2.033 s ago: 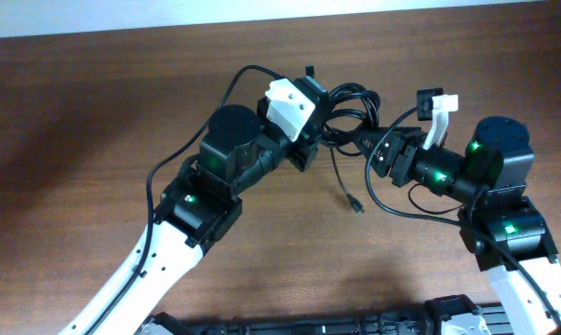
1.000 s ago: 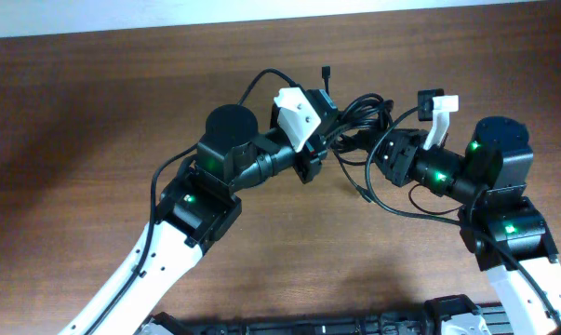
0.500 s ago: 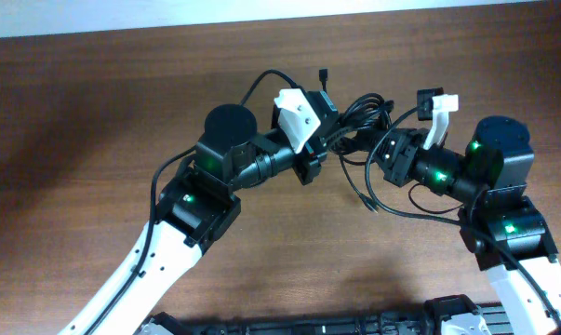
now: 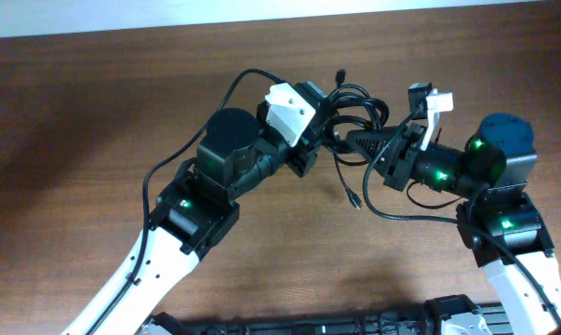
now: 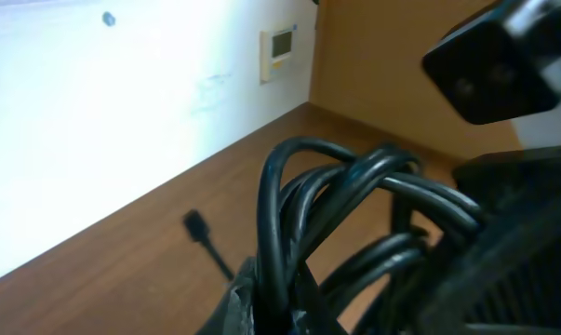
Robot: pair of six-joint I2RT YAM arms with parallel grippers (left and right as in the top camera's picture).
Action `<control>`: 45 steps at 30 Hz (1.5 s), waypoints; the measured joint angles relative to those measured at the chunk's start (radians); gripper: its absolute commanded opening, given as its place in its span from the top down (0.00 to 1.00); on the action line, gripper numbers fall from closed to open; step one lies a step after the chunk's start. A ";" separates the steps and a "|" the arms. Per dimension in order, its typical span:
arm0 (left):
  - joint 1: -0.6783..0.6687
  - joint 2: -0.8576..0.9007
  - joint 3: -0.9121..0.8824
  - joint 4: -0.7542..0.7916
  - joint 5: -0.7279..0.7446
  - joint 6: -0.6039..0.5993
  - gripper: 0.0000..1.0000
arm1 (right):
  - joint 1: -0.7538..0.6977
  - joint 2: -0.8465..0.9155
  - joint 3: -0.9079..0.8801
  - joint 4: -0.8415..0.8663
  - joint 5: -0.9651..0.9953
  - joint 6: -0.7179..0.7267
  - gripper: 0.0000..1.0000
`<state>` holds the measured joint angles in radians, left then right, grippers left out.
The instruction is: Untangle cables
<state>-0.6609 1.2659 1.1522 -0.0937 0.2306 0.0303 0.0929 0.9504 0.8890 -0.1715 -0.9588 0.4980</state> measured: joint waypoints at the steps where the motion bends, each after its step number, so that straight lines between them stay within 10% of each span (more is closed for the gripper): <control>1: -0.001 0.000 0.000 -0.001 -0.006 0.000 1.00 | 0.000 0.001 0.000 0.005 -0.010 0.000 0.96; 45: -0.026 0.027 -0.011 0.241 -0.282 0.033 1.00 | -0.015 0.017 -0.003 0.256 -0.367 -0.008 0.88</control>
<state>-0.6868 1.2934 1.1412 0.1478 -0.0509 0.0631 0.0780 0.9676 0.8864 0.0841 -1.3258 0.4900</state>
